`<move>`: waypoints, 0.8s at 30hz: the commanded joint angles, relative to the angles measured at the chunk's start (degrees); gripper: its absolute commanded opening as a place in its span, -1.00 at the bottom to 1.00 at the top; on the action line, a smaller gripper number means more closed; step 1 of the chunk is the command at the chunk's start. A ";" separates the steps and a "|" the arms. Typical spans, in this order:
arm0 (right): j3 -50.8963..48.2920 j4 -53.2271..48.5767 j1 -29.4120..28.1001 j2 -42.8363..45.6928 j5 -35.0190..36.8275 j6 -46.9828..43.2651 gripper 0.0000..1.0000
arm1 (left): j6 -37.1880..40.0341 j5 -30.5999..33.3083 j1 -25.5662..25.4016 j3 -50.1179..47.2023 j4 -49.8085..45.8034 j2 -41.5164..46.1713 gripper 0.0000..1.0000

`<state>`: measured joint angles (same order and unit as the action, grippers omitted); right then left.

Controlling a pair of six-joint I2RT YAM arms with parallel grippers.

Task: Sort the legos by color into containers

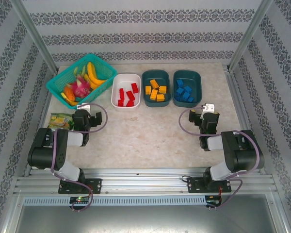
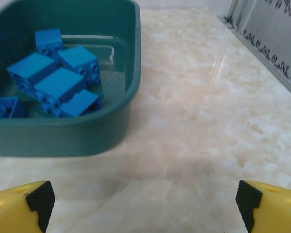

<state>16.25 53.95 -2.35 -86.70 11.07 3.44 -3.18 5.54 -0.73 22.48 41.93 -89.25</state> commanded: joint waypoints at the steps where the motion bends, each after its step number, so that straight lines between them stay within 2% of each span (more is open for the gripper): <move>1: 2.36 3.43 0.25 -0.11 0.35 0.21 0.95 | 1.13 -0.44 0.30 0.14 7.89 -0.31 1.00; 3: 4.34 -1.11 0.12 0.49 0.34 0.18 0.95 | 0.98 -0.46 0.30 0.39 7.07 -0.16 1.00; 24: 5.02 -1.31 -0.11 0.26 -2.60 -1.33 0.95 | 1.16 -0.36 0.21 0.36 7.19 -0.14 1.00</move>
